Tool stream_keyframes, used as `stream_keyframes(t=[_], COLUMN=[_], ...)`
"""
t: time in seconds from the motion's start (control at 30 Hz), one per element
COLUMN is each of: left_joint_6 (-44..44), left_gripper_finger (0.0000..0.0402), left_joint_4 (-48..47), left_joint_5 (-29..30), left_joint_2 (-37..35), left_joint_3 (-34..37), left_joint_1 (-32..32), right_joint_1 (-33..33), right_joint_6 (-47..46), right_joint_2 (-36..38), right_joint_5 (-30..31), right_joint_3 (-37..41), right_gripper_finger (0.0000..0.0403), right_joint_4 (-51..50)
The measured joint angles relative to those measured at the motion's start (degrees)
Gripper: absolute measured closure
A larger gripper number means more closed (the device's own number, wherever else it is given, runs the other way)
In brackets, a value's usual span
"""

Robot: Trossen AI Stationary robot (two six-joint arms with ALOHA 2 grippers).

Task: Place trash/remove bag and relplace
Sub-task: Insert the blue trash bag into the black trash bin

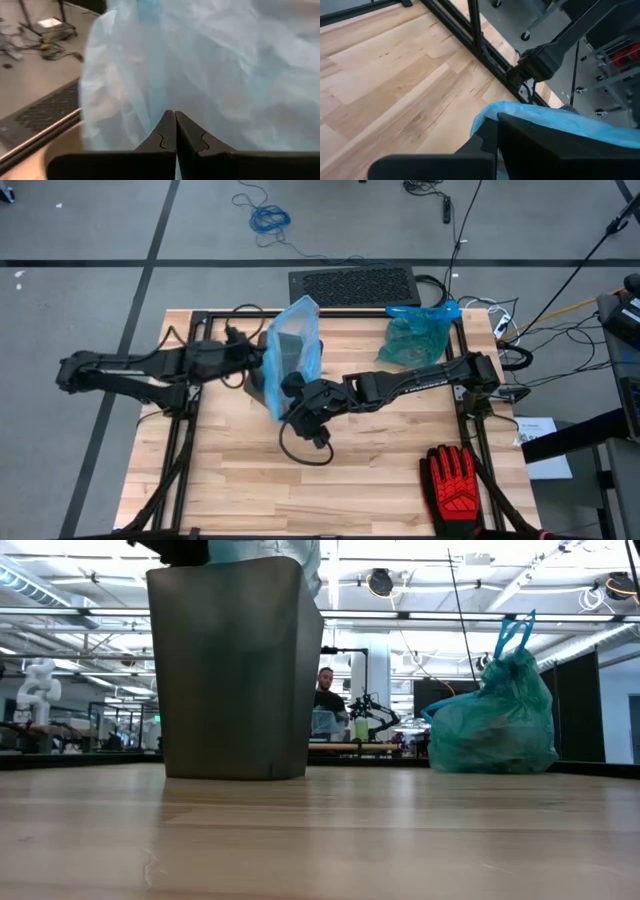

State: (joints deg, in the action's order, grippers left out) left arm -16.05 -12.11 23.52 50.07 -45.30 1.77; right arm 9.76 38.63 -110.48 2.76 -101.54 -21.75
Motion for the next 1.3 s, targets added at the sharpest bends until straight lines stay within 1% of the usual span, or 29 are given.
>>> stream_keyframes(t=[0.07,0.17,0.23,0.37,0.43,0.5,0.67,0.8,0.93,1.0,1.03,1.1,1.17,1.3], left_joint_6=[0.0,-0.1,-1.3,-3.7,-4.4,-4.5,-4.1,-4.5,-1.9,-0.3,0.4,1.5,1.7,1.4], left_gripper_finger=[0.0402,0.0402,0.0402,0.0401,0.0401,0.0401,0.0401,0.0401,0.0401,0.0401,0.0401,0.0401,0.0401,0.0401], left_joint_4=[0.9,1.8,2.3,6.4,10.2,10.4,11.7,11.4,10.5,11.5,10.9,6.0,3.9,-2.2], left_joint_5=[-1.8,-2.5,-2.4,-2.1,-1.9,-1.9,-2.2,-4.7,-5.7,-7.1,-7.4,-7.6,-7.6,-7.6], left_joint_2=[1.6,3.5,3.8,3.8,3.7,3.7,3.3,3.3,1.6,0.4,-0.5,-2.1,-2.4,-3.6], left_joint_3=[0.0,0.8,2.3,7.0,8.9,9.5,9.4,9.4,6.9,4.5,3.5,2.1,0.6,0.0], left_joint_1=[0.2,0.0,0.1,0.1,0.1,0.1,0.1,-0.7,-2.1,-2.9,-3.2,-3.8,-4.2,-4.2], right_joint_1=[0.0,0.0,0.0,-0.5,-0.9,-1.6,-3.5,-4.7,-5.6,-5.9,-6.0,-6.1,-6.1,-6.1], right_joint_6=[0.0,0.0,0.0,-0.5,-1.0,-1.2,-1.8,-2.0,-2.0,-2.0,-2.0,-2.0,-2.0,-2.0], right_joint_2=[0.3,1.0,1.6,3.2,4.0,4.5,4.7,4.7,4.7,4.7,4.7,4.7,4.7,4.7], right_joint_5=[0.0,0.1,0.0,0.1,0.1,0.1,0.1,0.1,0.1,0.0,0.0,0.0,0.0,-0.1], right_joint_3=[0.0,0.0,0.0,0.0,0.0,0.0,0.0,0.0,0.0,0.0,0.0,0.0,0.0,0.0], right_gripper_finger=[0.0403,0.0403,0.0403,0.0403,0.0403,0.0403,0.0403,0.0403,0.0403,0.0403,0.0403,0.0403,0.0403,0.0403], right_joint_4=[-1.4,-3.3,-3.8,-5.2,-5.1,-5.1,-5.1,-4.5,-3.8,-3.7,-3.7,-3.3,-3.3,-3.7])
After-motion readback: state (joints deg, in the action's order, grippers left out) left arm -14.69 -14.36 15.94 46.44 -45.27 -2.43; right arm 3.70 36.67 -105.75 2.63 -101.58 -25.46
